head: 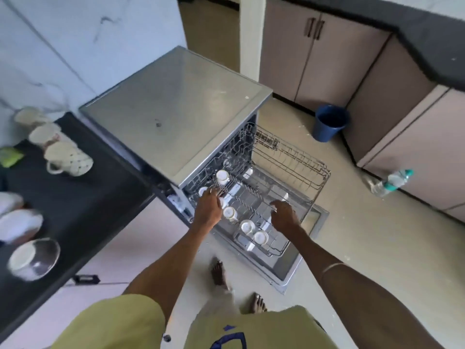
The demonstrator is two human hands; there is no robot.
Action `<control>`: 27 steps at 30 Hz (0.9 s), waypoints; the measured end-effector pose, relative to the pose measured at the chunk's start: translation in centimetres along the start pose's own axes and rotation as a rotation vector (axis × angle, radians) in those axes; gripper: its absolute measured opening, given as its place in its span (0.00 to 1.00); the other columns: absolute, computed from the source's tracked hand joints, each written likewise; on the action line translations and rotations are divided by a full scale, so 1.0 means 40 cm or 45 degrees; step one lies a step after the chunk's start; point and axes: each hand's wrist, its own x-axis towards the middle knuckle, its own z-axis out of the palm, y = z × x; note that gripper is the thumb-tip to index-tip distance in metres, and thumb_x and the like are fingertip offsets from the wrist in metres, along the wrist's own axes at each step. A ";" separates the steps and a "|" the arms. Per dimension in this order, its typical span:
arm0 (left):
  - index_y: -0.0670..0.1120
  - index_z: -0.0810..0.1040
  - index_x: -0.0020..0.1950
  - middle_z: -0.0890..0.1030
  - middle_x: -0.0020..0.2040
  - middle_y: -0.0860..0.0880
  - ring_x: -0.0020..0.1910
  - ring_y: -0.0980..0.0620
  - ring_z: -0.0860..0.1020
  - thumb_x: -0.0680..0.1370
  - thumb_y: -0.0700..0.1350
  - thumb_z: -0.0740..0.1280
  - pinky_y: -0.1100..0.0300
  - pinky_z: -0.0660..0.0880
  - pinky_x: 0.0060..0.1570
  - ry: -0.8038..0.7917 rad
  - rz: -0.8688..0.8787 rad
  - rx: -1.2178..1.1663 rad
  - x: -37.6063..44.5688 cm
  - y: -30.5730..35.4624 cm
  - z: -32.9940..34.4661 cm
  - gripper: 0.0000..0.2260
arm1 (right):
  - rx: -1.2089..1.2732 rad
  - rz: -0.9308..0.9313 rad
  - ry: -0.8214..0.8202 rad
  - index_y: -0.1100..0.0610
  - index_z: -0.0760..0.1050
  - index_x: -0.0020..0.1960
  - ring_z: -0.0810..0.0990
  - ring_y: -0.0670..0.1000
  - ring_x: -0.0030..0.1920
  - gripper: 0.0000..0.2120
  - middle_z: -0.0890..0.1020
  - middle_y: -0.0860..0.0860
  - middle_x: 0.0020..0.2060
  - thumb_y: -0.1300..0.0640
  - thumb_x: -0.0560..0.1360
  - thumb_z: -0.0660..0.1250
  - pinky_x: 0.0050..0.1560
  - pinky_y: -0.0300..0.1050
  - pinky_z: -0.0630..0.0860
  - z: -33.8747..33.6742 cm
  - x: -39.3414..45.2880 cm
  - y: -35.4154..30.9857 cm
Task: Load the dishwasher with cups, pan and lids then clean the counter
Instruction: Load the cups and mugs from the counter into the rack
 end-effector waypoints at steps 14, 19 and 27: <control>0.41 0.77 0.66 0.81 0.61 0.43 0.60 0.45 0.79 0.82 0.40 0.60 0.51 0.76 0.63 0.585 -0.333 -0.191 -0.313 -0.284 -0.316 0.14 | -0.094 -0.701 -0.148 0.59 0.77 0.61 0.79 0.62 0.57 0.16 0.81 0.61 0.55 0.65 0.74 0.63 0.58 0.52 0.75 0.180 -0.055 -0.513; 0.39 0.79 0.62 0.81 0.60 0.41 0.60 0.43 0.79 0.78 0.34 0.63 0.52 0.73 0.65 0.882 -0.436 -0.107 -0.395 -0.448 -0.454 0.14 | -0.154 -0.888 -0.264 0.59 0.77 0.61 0.79 0.61 0.56 0.16 0.82 0.60 0.54 0.65 0.74 0.61 0.56 0.50 0.74 0.315 -0.109 -0.720; 0.46 0.73 0.69 0.74 0.67 0.44 0.67 0.42 0.71 0.73 0.57 0.68 0.46 0.71 0.66 0.701 -0.746 0.223 -0.482 -0.766 -0.581 0.27 | -0.100 -0.949 -0.352 0.57 0.77 0.61 0.79 0.58 0.57 0.16 0.81 0.58 0.57 0.64 0.76 0.59 0.58 0.46 0.73 0.538 -0.169 -1.009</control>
